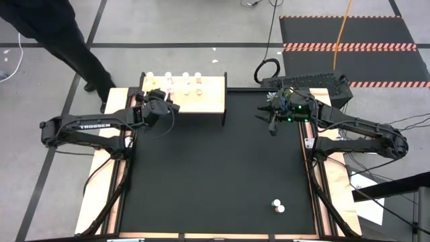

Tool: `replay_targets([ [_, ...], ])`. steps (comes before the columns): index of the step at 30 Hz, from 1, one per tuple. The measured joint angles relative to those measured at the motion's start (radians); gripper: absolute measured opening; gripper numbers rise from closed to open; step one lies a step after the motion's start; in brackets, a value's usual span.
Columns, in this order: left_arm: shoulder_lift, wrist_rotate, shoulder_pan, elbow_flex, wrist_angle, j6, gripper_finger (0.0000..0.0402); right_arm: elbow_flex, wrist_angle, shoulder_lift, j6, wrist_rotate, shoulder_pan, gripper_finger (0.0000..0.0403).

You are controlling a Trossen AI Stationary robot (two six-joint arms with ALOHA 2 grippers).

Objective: Pick and place medicine bottles onto shelf by color
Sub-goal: Put the blue medicine bottle aligned with the other blue medicine bottle on the shelf

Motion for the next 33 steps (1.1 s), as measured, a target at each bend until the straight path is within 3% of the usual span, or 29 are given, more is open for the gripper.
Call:
replay_targets([
  [5,-0.033,0.005,-0.054,0.051,-0.012,0.132,0.0219,0.000,0.000,0.000,0.021,-0.026,0.000,0.0157],
  [11,-0.028,0.004,-0.153,0.217,-0.055,0.273,0.0232,0.000,0.000,0.000,0.076,-0.052,0.003,0.0157],
  [16,0.029,0.026,-0.281,0.328,-0.069,0.280,0.0232,0.000,-0.025,-0.005,0.230,-0.057,0.004,0.0157],
  [21,0.163,0.116,-0.424,0.348,-0.054,0.220,0.0228,0.001,-0.106,-0.044,0.288,-0.132,0.010,0.0157],
  [27,0.372,0.271,-0.580,0.348,0.164,0.263,0.0228,0.001,-0.296,-0.118,0.300,-0.132,0.061,0.0157],
  [33,0.539,0.390,-0.626,0.348,0.455,0.187,0.0228,0.001,-0.483,-0.150,0.362,-0.172,0.167,0.0157],
])
